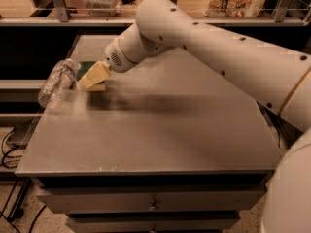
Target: Move sponge near water bottle
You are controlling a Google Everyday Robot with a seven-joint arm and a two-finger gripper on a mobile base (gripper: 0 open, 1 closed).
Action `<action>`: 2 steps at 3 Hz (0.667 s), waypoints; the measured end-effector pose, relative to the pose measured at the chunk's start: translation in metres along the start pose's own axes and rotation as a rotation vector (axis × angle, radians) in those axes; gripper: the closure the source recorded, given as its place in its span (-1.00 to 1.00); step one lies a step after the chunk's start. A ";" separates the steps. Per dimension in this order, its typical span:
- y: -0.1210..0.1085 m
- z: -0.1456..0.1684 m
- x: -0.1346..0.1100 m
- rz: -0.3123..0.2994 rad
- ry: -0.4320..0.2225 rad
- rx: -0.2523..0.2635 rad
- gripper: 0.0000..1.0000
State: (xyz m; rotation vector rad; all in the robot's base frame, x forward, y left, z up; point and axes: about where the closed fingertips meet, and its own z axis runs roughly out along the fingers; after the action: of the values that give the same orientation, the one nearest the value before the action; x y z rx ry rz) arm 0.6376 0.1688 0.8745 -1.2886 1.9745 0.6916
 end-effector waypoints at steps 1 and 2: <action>-0.004 0.016 0.001 0.041 0.017 0.042 0.16; -0.009 0.017 0.003 0.071 0.025 0.088 -0.30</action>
Offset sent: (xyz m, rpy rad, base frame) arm 0.0198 0.0007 -0.0153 -0.0445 0.0062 -0.1837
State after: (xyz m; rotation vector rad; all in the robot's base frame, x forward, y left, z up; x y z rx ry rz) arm 0.6495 0.1763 0.8608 -1.1852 2.0553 0.6178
